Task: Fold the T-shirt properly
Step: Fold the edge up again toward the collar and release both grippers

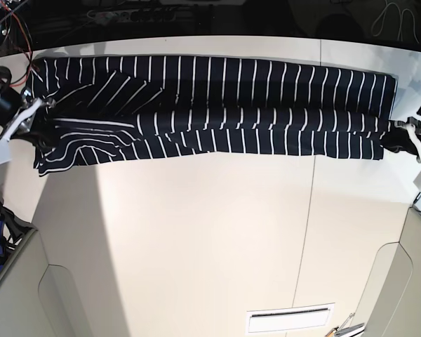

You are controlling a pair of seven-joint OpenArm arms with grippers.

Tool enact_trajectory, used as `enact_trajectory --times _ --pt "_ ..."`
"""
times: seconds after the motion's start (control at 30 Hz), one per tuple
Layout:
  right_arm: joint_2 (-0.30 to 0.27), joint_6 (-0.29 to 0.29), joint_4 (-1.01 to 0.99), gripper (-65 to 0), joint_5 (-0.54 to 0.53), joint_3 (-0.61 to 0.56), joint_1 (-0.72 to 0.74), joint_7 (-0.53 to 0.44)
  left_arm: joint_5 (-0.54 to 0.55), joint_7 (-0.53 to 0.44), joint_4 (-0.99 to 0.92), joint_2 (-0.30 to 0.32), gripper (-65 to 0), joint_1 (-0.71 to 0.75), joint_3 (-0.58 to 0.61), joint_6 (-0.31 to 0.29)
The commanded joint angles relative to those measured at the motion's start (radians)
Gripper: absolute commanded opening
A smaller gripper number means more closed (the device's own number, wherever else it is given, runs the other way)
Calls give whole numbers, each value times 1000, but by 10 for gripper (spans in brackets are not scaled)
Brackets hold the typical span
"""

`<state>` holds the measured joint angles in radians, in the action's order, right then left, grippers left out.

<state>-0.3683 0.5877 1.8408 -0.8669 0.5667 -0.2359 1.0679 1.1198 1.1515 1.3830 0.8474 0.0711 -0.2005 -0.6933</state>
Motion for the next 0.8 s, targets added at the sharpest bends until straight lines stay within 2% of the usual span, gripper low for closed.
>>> enact_trajectory --times 0.0,0.3,0.5,0.6,0.63,0.67,0.7,0.77 --pt "-19 3 19 -650 -16 10 -8 -16 21 -22 15 28 -650 0 -12 -5" --pt "-5 3 19 -650 19 12 -125 -25 11 -95 15 23 -650 106 -12 -5" --pt "32 -8 14 -650 129 12 -138 -54 -48 -119 15 -10 -650 115 -13 -5" --pt "33 -9 14 -385 134 12 -137 -89 -47 -119 15 -36 -527 114 -13 -5" --pt "33 -9 14 -321 134 12 -132 -91 -47 -121 15 -42 -484 114 -13 -5" --pt "33 -9 14 -288 134 12 -128 -91 -47 -123 15 -47 -450 114 -15 -5" --pt "33 -9 14 -283 135 14 -122 -90 -47 -123 15 -52 -433 114 -23 -5" --pt "33 -9 18 -283 134 23 -113 -89 -46 -123 15 -55 -430 115 -49 -5"
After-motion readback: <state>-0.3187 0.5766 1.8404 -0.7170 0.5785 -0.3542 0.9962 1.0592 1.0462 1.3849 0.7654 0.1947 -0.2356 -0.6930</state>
